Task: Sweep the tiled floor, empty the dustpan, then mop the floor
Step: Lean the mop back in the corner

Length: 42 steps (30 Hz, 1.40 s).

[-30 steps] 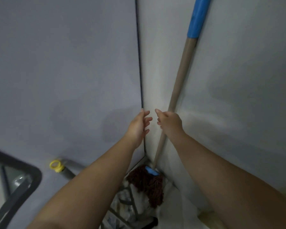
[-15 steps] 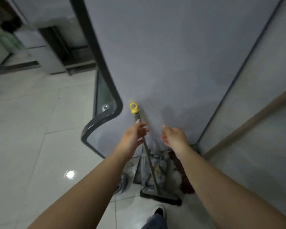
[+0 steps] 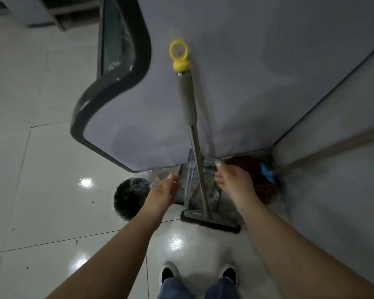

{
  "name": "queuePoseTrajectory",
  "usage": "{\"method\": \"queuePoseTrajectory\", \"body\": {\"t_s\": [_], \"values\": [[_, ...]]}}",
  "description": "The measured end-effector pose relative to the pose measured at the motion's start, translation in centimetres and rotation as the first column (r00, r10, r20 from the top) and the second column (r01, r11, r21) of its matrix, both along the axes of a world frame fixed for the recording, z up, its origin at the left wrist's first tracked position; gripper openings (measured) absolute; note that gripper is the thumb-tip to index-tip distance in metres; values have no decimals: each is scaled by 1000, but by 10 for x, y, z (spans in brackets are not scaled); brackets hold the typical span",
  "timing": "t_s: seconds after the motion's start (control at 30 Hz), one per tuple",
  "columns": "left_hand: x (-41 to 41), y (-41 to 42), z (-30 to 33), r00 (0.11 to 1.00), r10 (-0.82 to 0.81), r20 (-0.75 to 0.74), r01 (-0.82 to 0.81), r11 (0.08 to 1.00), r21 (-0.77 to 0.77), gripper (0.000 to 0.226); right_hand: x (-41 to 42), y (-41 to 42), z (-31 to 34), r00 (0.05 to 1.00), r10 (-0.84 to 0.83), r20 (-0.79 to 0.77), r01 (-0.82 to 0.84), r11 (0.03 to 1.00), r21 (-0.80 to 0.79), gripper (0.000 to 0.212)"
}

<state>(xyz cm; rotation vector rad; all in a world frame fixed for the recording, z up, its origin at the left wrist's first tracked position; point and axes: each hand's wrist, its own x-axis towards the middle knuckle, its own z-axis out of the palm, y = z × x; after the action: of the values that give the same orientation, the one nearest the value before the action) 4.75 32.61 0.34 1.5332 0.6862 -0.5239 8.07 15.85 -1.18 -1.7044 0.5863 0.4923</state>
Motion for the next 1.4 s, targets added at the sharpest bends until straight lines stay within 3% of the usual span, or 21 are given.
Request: {"method": "queuePoseTrajectory", "body": {"t_s": [0.13,0.3,0.43,0.6,0.77,0.87,0.97,1.07,1.13,1.4], "values": [[26,6,-40,987,-79,138,65,992,106,30,33,21,-55,998,-55,22,55,998,38,24],[72,-20,-71,921,-174,348,133,981,138,48,40,43,-119,958,-187,-216,221,965,144,82],[89,-45,-88,889,-141,435,79,984,156,27,42,45,-128,939,-226,-260,294,920,260,65],[62,-18,-91,799,-306,518,137,931,338,7,60,28,-124,813,-454,-365,581,589,562,37],[20,19,-70,782,-329,529,130,917,378,17,52,23,-121,705,-585,-402,700,482,527,29],[19,32,-58,804,-289,520,98,926,365,27,40,19,-118,711,-581,-396,697,509,505,35],[31,45,-54,815,-249,523,43,926,374,23,32,9,-117,713,-581,-393,696,519,496,36],[46,49,-51,806,-229,545,13,929,370,14,28,-5,-122,720,-584,-374,687,529,498,20],[51,49,-51,789,-269,553,39,919,391,16,29,-15,-124,743,-568,-354,666,579,471,10],[60,36,-55,688,-442,576,191,876,444,26,44,-27,-122,856,-458,-240,512,688,514,16]]}}
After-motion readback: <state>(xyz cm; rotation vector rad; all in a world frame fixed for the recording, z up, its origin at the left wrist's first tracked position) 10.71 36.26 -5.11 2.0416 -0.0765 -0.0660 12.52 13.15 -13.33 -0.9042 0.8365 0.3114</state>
